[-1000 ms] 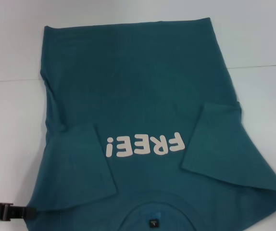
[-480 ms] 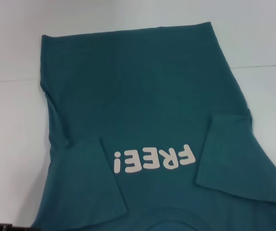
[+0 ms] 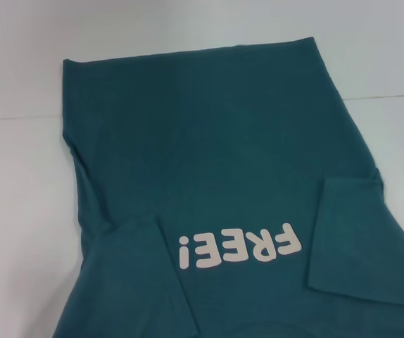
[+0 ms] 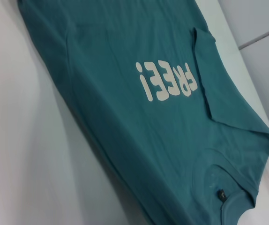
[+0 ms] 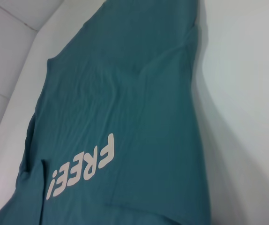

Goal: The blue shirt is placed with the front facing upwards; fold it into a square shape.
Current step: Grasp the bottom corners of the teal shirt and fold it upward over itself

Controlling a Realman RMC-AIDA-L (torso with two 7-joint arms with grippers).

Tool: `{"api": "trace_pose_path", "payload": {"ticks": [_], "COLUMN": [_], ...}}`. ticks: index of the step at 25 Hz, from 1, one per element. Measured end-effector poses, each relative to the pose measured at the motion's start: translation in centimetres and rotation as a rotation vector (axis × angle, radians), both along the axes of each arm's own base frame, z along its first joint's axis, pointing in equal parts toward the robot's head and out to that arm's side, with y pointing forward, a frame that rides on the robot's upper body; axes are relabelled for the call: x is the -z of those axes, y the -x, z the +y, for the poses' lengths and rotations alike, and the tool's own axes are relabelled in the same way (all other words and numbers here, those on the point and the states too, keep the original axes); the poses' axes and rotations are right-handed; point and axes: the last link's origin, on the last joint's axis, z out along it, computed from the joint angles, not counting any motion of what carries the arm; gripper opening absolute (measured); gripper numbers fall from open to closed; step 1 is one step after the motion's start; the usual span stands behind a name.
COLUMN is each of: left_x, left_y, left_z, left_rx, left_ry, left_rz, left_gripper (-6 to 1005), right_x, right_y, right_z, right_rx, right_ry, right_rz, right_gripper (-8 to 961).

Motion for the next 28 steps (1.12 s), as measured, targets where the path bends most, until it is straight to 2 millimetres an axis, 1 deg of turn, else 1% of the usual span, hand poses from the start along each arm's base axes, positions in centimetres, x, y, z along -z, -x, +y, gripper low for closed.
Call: {"api": "trace_pose_path", "payload": {"ticks": [7, 9, 12, 17, 20, 28], "left_x": [0.2, 0.3, 0.4, 0.2, 0.2, 0.7], "left_y": [0.1, -0.1, -0.7, -1.9, -2.9, -5.7], "left_z": [-0.4, -0.1, 0.9, 3.5, 6.1, 11.7], "left_rx": [0.002, 0.011, 0.032, 0.074, 0.088, 0.108], "left_ry": [0.0, -0.007, -0.029, -0.102, -0.157, -0.276], "left_rz": [-0.011, -0.021, -0.04, -0.081, -0.09, -0.107], "left_gripper": [0, 0, 0, 1, 1, 0], "right_x": [-0.3, -0.3, -0.4, -0.4, -0.6, -0.4], "right_y": [-0.3, -0.2, 0.2, 1.3, 2.2, 4.6], "right_z": [-0.7, -0.4, 0.6, 3.4, 5.7, 12.3], "right_rx": [0.016, 0.008, -0.015, -0.071, -0.112, -0.184], "right_ry": [-0.018, -0.022, -0.029, -0.043, -0.047, -0.072], "right_rz": [0.003, 0.003, 0.005, 0.004, -0.005, -0.054], "right_gripper": [31, 31, 31, 32, 32, 32]}}
